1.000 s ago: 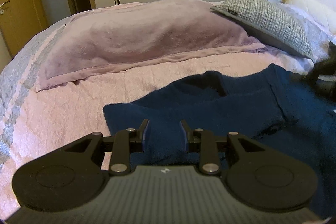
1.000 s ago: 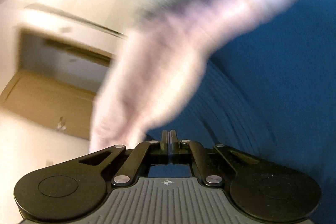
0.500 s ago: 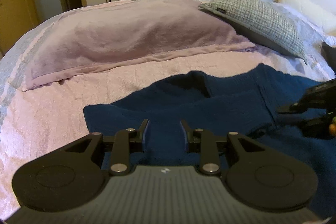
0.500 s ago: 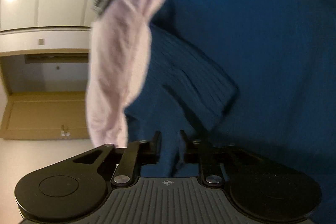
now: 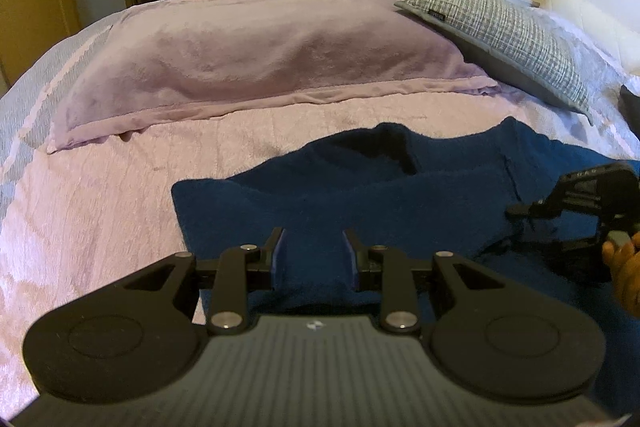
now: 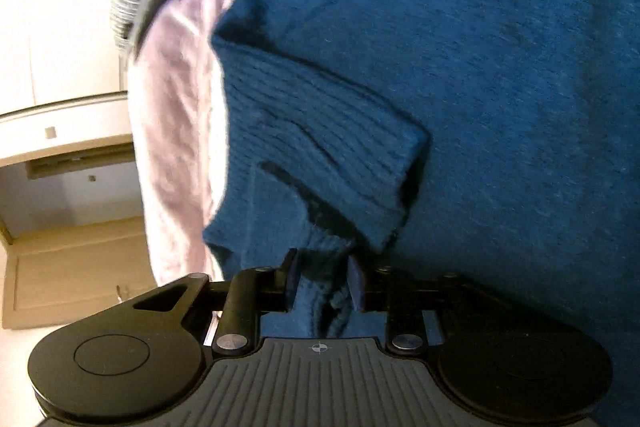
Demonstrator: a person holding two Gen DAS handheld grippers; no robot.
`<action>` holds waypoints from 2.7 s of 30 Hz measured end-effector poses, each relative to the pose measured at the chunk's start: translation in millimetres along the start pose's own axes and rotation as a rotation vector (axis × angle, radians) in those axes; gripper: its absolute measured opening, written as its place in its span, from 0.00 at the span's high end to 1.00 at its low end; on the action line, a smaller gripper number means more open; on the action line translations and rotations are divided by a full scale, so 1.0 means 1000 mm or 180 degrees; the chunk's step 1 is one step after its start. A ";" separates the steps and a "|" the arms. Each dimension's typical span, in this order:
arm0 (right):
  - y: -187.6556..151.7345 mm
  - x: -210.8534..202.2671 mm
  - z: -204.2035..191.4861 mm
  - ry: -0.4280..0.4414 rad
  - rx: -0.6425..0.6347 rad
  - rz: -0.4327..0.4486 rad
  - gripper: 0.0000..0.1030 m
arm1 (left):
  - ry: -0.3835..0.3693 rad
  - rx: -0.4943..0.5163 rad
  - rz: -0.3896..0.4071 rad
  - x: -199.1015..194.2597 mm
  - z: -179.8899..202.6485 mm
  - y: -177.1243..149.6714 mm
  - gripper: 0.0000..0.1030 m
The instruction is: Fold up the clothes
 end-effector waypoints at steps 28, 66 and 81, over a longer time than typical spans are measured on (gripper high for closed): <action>0.077 -0.107 0.020 -0.1361 -0.1457 0.0396 0.86 | -0.0082 0.0148 -0.0131 0.018 0.045 -0.004 0.75; 0.253 -0.363 0.159 -0.1736 -0.0601 0.2003 0.91 | 0.0037 0.0075 -0.0098 0.005 0.121 0.005 0.75; -0.012 -0.047 -0.181 -0.0767 -0.3987 0.0033 0.44 | 0.0143 -0.0739 -0.0185 -0.031 0.015 0.003 0.75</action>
Point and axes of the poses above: each gripper's, at about its wrist camera, not at the fingertips, and x roughly the way its jaws point, z to its right, y to its top, the point moved 7 cm from there along x, roughly the way its jaws point, and after that the axes turned 15 degrees about -x, right-handed, at the moved point
